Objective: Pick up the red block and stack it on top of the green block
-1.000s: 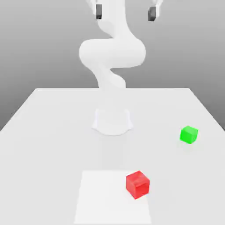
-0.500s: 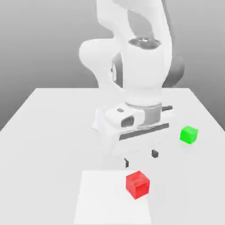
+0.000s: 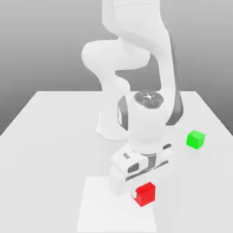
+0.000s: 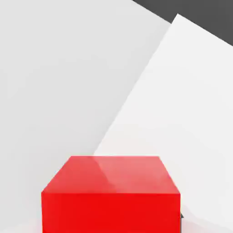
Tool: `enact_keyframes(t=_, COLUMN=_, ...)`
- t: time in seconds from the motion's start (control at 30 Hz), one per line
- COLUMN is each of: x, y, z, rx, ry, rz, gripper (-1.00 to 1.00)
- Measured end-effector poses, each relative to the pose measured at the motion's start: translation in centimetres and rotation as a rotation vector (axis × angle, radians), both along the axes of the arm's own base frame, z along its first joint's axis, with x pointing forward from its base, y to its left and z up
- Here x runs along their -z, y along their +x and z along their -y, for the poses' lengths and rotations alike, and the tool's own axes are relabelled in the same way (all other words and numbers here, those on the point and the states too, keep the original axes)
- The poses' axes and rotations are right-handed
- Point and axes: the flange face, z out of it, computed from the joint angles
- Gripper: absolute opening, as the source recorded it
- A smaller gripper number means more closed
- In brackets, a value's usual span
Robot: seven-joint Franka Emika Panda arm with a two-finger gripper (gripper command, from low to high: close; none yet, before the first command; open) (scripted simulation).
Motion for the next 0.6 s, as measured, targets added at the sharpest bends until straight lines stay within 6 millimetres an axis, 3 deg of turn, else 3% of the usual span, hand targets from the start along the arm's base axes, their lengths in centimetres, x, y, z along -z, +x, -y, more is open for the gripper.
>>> enact_keyframes(t=0.13, x=-3.9, y=-0.1, z=-0.1, rx=-0.004, ry=0.0, rz=0.0, gripper=-1.0)
enact_keyframes(t=0.37, x=-6.7, y=-5.6, z=-11.1, rx=-0.488, ry=0.039, rz=0.002, gripper=-1.0)
enact_keyframes(t=0.6, x=-8.2, y=-13.6, z=-18.7, rx=-0.982, ry=0.053, rz=0.004, gripper=-1.0)
